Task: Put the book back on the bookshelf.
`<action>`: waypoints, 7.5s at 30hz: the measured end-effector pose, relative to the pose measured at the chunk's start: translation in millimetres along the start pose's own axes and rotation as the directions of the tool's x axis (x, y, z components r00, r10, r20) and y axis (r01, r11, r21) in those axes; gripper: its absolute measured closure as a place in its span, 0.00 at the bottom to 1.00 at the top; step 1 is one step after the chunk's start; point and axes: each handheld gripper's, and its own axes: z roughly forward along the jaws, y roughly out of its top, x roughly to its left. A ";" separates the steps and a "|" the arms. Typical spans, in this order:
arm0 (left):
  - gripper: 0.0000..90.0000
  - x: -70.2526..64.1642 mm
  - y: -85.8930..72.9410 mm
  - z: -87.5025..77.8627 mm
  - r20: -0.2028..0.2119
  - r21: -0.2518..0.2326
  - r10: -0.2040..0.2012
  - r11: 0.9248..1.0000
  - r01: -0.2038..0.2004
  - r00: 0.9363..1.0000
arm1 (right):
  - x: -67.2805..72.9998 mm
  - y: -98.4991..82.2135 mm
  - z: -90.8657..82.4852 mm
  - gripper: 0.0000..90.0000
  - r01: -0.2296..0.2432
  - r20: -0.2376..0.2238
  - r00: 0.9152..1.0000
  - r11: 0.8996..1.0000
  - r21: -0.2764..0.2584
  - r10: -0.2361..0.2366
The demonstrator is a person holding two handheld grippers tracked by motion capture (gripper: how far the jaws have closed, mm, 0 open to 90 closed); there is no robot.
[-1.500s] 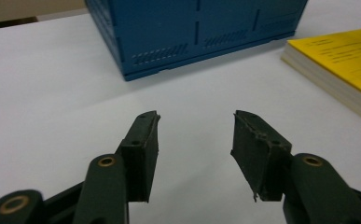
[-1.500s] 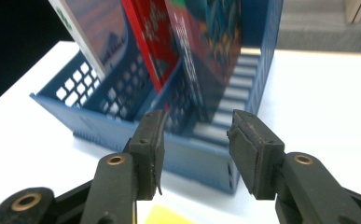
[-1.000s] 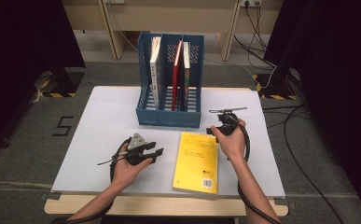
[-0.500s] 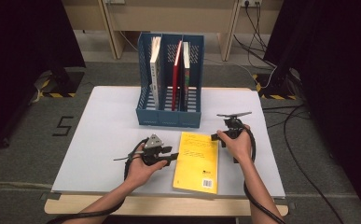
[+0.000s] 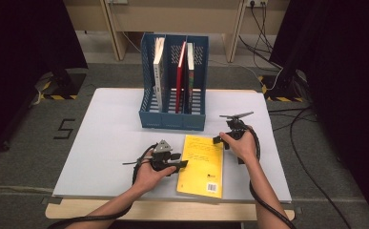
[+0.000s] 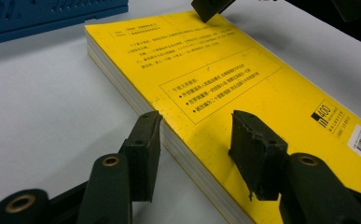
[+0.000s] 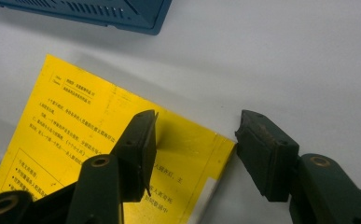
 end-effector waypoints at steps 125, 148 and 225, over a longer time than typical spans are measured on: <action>0.60 -11.1 7.7 14.2 -0.006 0.046 -0.023 0.999 0.023 1.000 | 11.7 5.9 -43.3 0.70 -0.178 -0.141 0.978 0.970 -0.166 0.155; 0.60 -11.0 7.6 14.2 -0.004 0.044 -0.024 0.999 0.024 1.000 | 12.5 5.6 -41.7 0.67 -0.196 -0.173 0.969 0.974 -0.110 0.175; 0.52 26.7 6.5 -57.5 -0.152 -0.073 -0.004 0.997 -0.008 0.988 | 38.3 5.2 -69.2 0.84 -0.100 -0.327 0.942 0.994 -0.047 0.080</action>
